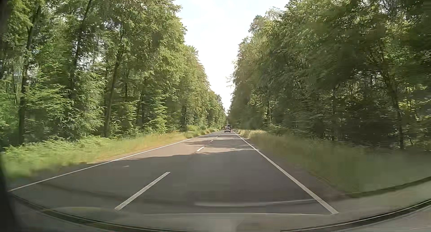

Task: Follow the waypoints while adhering to traffic rules and regulations

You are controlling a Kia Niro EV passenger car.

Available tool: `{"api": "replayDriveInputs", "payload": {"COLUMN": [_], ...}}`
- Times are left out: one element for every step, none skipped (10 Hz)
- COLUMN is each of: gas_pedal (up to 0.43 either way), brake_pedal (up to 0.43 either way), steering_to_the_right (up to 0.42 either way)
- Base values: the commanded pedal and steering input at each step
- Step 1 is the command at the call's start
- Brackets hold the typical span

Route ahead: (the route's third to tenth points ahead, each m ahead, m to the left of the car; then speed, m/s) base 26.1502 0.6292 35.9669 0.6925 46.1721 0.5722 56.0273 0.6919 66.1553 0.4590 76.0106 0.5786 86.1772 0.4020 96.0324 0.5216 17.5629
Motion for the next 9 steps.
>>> {"api": "replayDriveInputs", "payload": {"gas_pedal": [0.059, 0.059, 0.059, 0.059, 0.059, 0.059, 0.059, 0.059, 0.059], "brake_pedal": [0.037, 0.030, 0.037, 0.030, 0.030, 0.037, 0.037, 0.037, 0.037], "steering_to_the_right": [0.000, 0.000, 0.000, 0.000, 0.000, 0.000, 0.000, 0.000, 0.000]}}
